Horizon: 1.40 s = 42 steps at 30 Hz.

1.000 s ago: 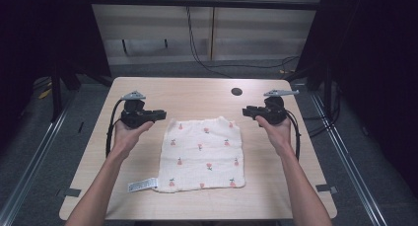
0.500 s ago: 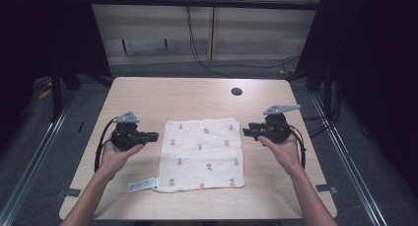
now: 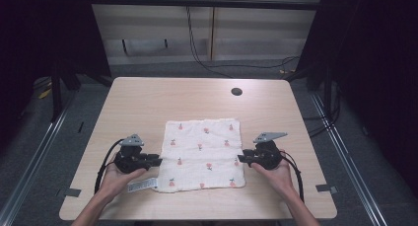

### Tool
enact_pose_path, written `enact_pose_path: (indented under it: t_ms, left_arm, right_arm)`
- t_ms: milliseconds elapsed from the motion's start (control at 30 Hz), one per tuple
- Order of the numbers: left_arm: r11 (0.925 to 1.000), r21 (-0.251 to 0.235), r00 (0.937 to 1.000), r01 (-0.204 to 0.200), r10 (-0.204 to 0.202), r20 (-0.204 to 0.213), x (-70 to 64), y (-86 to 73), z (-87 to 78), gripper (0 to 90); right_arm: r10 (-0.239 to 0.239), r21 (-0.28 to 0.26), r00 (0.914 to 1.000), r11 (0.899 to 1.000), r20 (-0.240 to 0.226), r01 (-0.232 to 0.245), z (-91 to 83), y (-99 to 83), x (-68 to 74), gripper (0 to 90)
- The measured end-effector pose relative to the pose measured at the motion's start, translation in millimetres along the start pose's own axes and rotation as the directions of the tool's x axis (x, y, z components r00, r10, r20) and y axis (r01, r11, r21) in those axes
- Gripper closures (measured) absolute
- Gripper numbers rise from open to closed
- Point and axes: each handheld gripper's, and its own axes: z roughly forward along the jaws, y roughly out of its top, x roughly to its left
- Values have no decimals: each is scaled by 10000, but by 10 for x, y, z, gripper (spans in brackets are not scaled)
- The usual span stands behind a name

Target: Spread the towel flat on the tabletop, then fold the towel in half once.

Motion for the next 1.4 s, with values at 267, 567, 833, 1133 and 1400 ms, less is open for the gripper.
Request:
enact_pose_path:
  t_ms: [267, 567, 833, 1133, 1400]
  left_arm:
    - [9990, 248, 9992, -368, 372, -158, -62, 10, 81, 624]
    - [9955, 821, 9977, -473, 511, -450, -71, 17, 232, 636]
    - [9933, 835, 9968, -798, 799, 17, -147, -9, 270, 747]
    - [9924, 1018, 9954, -684, 610, 744, -239, -69, 249, 821]
    - [9927, 966, 9892, -721, 588, 1341, -238, -90, 218, 684]
  right_arm:
    - [-371, 582, 9993, 9976, 98, 364, 132, -22, -7, 732]
    - [-983, 908, 9948, 9913, 276, 955, 102, -98, 71, 893]
    - [-944, 1104, 9955, 9895, 27, 935, 36, -146, 84, 900]
    - [-876, 1207, 9955, 9885, -361, 913, -129, -309, 122, 900]
    - [-778, 685, 9949, 9943, -645, 822, -169, -295, 101, 874]
